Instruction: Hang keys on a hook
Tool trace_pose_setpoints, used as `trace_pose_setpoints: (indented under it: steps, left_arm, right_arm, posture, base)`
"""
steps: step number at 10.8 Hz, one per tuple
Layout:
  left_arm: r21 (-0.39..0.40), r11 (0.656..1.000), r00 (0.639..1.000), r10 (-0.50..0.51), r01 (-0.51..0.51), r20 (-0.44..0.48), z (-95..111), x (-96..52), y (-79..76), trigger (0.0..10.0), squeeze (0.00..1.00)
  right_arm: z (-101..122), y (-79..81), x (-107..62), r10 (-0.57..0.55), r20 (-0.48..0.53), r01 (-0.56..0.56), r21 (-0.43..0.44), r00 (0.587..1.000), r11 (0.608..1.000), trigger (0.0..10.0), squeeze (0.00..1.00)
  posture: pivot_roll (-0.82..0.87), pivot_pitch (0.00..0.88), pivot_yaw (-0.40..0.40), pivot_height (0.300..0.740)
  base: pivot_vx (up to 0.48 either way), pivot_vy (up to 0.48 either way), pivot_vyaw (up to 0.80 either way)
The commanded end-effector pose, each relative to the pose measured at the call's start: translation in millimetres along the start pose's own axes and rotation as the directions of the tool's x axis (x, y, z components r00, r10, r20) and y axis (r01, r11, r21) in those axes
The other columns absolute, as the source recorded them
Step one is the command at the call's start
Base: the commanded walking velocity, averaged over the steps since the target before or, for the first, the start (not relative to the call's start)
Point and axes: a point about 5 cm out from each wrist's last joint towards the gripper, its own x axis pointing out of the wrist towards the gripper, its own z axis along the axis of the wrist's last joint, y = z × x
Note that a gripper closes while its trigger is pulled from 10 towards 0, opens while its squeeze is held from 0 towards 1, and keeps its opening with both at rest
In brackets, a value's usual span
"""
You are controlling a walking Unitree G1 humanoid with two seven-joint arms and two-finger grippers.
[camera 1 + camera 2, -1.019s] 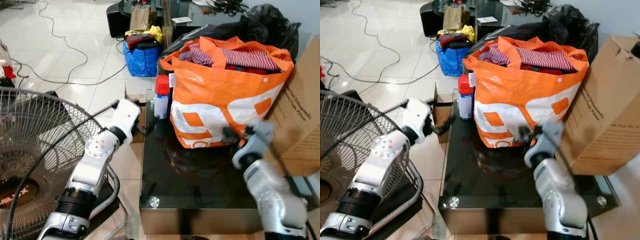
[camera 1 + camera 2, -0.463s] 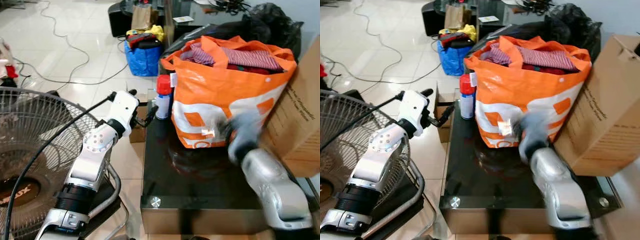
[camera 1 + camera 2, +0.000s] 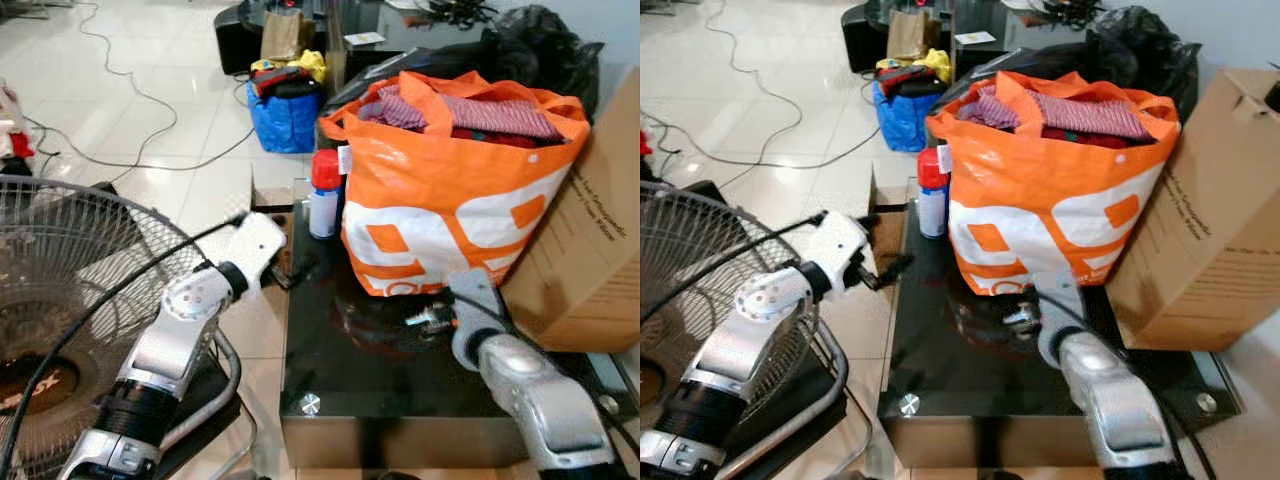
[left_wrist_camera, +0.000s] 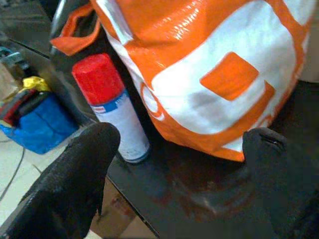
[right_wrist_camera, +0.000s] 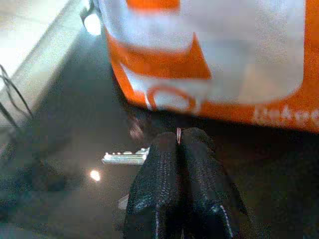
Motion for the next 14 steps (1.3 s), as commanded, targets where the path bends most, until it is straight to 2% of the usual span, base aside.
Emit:
trace_pose_setpoints:
  steps: [1,2,3,4,5,8,9,10,11,12,14]
  left_arm:
    - [0.035,0.997,0.998,-0.07,0.07,0.007,5.2,1.8,-2.9,10.0,0.31]
    - [0.046,0.994,0.995,-0.099,0.098,0.01,6.4,2.4,-4.0,10.0,0.31]
    - [0.069,0.972,0.973,-0.229,0.226,0.042,14.2,6.7,-10.2,10.0,0.33]
    - [0.065,0.94,0.937,-0.341,0.336,0.081,22.2,10.3,-17.9,10.0,0.56]
    - [0.032,0.892,0.883,-0.45,0.45,0.131,32.0,15.4,-28.4,10.0,1.0]
    - [0.07,0.871,0.855,-0.491,0.487,0.169,44.0,29.0,-32.6,10.0,1.0]
    - [0.077,0.867,0.846,-0.497,0.492,0.191,50.0,33.3,-31.5,10.0,0.78]
    - [0.078,0.867,0.844,-0.498,0.493,0.2,52.2,34.8,-31.3,10.0,0.67]
    - [0.075,0.865,0.841,-0.499,0.496,0.209,53.8,37.0,-31.5,4.4,0.37]
    - [0.083,0.857,0.825,-0.512,0.508,0.24,60.2,40.3,-34.4,0.0,0.03]
    - [0.107,0.852,0.796,-0.518,0.513,0.312,75.6,40.3,-38.4,0.0,0.0]
  right_arm:
    - [41.5,1.1,-7.1,0.048,0.238,-0.079,0.123,0.97,0.989,0.0,0.0]
    - [49.6,2.8,-9.5,0.073,0.279,-0.113,0.129,0.957,0.985,0.0,0.0]
    - [73.1,13.3,-18.0,0.189,0.416,-0.283,0.177,0.89,0.943,0.0,0.0]
    - [85.5,21.1,-24.4,0.259,0.481,-0.37,0.149,0.837,0.917,0.0,0.0]
    - [92.8,26.5,-28.0,0.307,0.515,-0.416,0.11,0.8,0.903,0.0,0.0]
    - [102.6,29.5,-36.6,0.357,0.568,-0.488,0.091,0.742,0.868,0.0,0.0]
    - [104.3,31.6,-40.6,0.381,0.587,-0.519,0.08,0.715,0.851,0.0,0.0]
    - [105.0,32.5,-42.4,0.391,0.596,-0.534,0.075,0.701,0.842,0.0,0.0]
    - [105.5,32.9,-43.9,0.398,0.604,-0.547,0.076,0.691,0.834,0.0,0.0]
    - [104.9,32.2,-45.0,0.401,0.606,-0.553,0.078,0.687,0.829,0.0,0.0]
    - [103.7,31.5,-44.3,0.401,0.603,-0.555,0.084,0.689,0.828,0.0,0.0]
  posture:
    - [-0.05,0.0,0.008,0.74]
    - [-0.05,0.0,0.008,0.74]
    - [-0.04,0.0,0.002,0.74]
    - [-0.05,0.0,0.001,0.74]
    - [-0.05,0.0,-0.002,0.74]
    - [-0.05,0.0,-0.005,0.74]
    - [-0.05,0.0,-0.005,0.74]
    - [-0.05,0.0,-0.005,0.74]
    - [-0.05,0.0,-0.005,0.74]
    - [-0.06,0.0,-0.004,0.74]
    - [-0.06,0.0,-0.006,0.74]
  base:
    - [0.0,0.0,0.0]
    - [0.0,0.0,0.0]
    - [0.0,0.0,0.0]
    - [0.0,0.0,0.0]
    - [0.0,0.0,0.0]
    - [0.0,0.0,0.0]
    - [0.0,0.0,0.0]
    - [0.0,0.0,0.0]
    - [0.0,0.0,0.0]
    - [0.0,0.0,0.0]
    - [0.0,0.0,0.0]
